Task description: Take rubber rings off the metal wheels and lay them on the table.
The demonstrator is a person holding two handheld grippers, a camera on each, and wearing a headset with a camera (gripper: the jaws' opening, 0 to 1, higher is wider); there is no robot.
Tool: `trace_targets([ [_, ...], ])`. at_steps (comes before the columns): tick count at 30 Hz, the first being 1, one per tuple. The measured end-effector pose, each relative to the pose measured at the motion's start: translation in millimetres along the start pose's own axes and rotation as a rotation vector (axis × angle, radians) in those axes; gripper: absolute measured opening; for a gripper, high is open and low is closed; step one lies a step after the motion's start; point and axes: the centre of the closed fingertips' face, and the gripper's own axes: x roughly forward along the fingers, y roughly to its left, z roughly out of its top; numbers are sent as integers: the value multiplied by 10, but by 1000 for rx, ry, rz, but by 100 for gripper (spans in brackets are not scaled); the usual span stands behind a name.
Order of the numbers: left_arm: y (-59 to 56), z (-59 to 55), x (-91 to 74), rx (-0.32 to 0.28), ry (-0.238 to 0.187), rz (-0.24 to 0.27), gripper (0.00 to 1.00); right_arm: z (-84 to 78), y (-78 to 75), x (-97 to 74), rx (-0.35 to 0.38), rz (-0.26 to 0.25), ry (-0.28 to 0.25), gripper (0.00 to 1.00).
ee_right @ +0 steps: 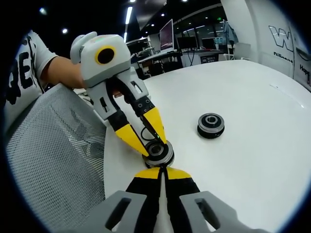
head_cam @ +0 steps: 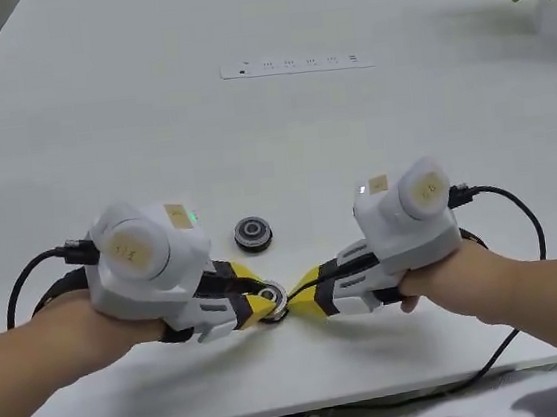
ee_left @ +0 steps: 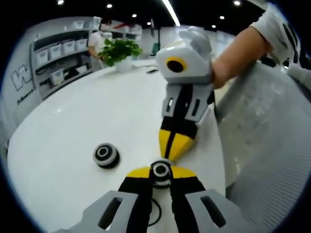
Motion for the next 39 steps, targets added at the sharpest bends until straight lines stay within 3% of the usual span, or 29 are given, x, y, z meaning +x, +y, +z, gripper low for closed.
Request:
trace_targets([
  [28,10,-5,37,39,5,10,13,39,-100,-123,190,14,-63,0],
  [39,3,-5,45,45,10,16,13,118,-39,-140,236,35,-104,0],
])
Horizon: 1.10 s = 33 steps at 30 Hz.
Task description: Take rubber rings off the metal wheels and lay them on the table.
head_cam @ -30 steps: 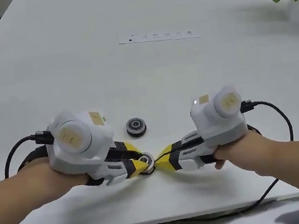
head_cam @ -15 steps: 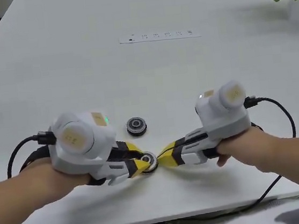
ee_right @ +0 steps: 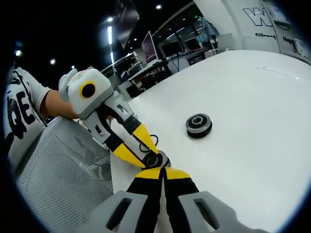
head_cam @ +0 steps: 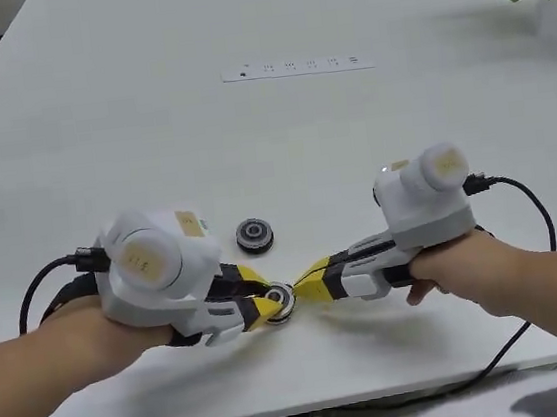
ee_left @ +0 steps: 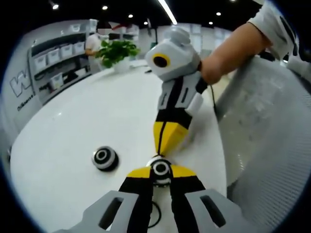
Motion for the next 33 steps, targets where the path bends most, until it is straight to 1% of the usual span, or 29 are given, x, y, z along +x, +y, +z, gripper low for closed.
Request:
trace_targets([
  [5,-4,0,3,6,8,3,12,11,46,11,16,8,-4,0],
  [12,-6,0,1,9,7,4,12,23,76,28,25,15,-3,0],
  [19,-1,1,0,5,6,5,12,26,58,31,27,19,-5,0],
  [27,-5,2,-4,7,5,3,12,39,80,57,16,29,2,0],
  [28,-8,1,-4,7,5,3,12,42,88,61,17,33,2,0],
  [29,-10,1,-4,9,5,2,12,60,130,73,17,55,-6,0],
  [30,-10,3,-3,11,5,3,12,105,264,102,30,118,-21,0],
  [31,-10,3,-4,11,6,2,12,92,244,118,2,91,-3,0],
  [32,-2,1,-12,7,6,5,12,128,191,114,-61,58,-2,0],
  [33,-5,3,-10,9,3,2,12,124,217,119,-38,71,5,0],
])
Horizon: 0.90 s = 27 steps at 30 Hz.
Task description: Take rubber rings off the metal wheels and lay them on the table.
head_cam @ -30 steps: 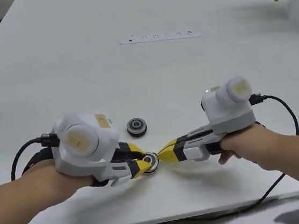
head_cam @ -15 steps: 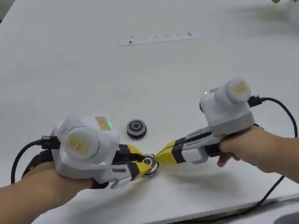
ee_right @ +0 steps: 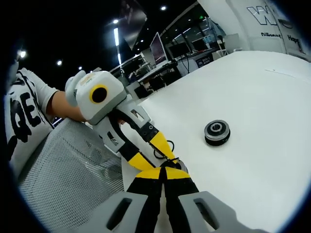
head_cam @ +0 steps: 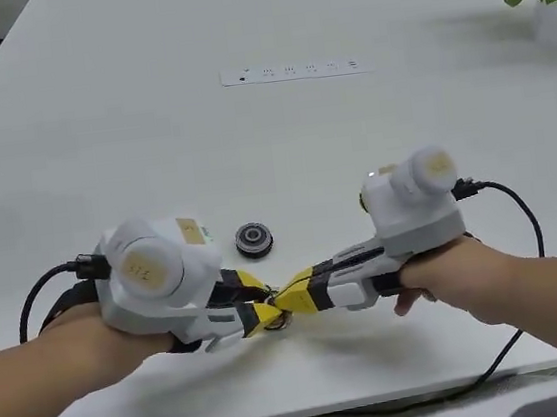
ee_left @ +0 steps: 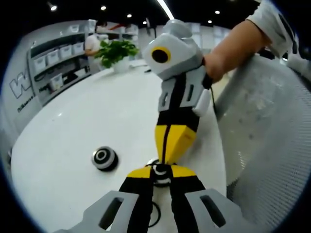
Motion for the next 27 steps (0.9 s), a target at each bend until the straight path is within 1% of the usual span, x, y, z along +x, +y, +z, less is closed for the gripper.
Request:
trace_targets([
  [3,0,6,3,0,3,2,12,-65,-56,-24,5,-14,6,0],
  [8,-1,9,-1,-8,-7,-2,13,-27,-85,-59,12,-19,-15,0],
  [11,-2,10,-2,-9,-19,-8,13,-41,-93,-54,6,-23,-11,0],
  [14,-6,13,-2,-25,-32,-18,14,-53,-111,-70,8,-26,-10,0],
  [19,-7,10,-1,-23,-38,-24,14,-44,-125,-84,16,-32,-18,0],
  [27,-42,46,-34,-39,-65,-53,21,-36,-102,-83,26,-32,-25,0],
])
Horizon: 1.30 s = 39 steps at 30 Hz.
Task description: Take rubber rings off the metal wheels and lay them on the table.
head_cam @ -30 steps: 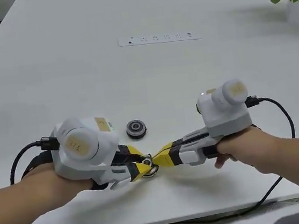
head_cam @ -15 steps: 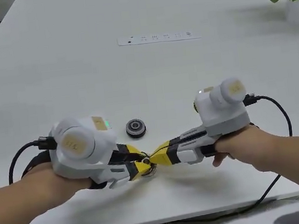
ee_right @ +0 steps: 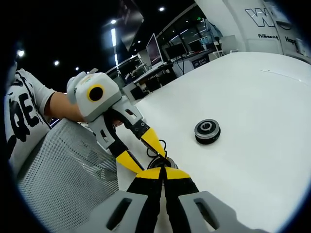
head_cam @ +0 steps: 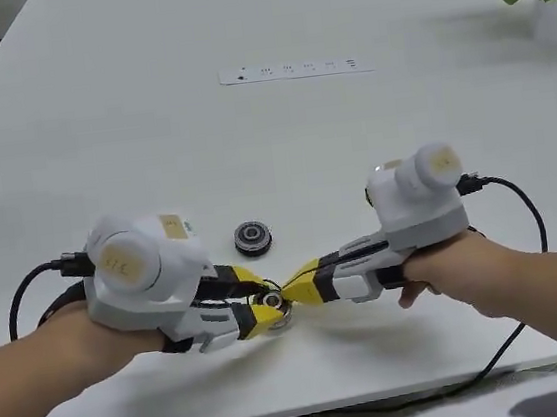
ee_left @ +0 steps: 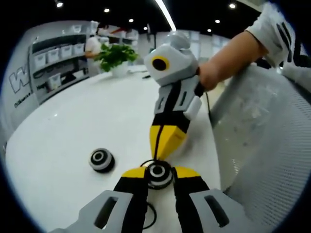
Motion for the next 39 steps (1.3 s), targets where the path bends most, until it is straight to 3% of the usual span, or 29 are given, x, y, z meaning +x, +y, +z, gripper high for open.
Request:
trace_targets([
  [6,-48,44,-59,-14,-25,-33,26,14,24,-11,4,0,-6,0],
  [15,-99,119,-177,-18,-53,-41,30,58,41,-34,8,4,-22,0],
  [27,-97,227,-371,-34,-105,-13,37,128,91,-44,14,13,-38,0],
  [39,-41,155,-611,-51,-123,26,41,206,143,-33,8,22,-49,0],
])
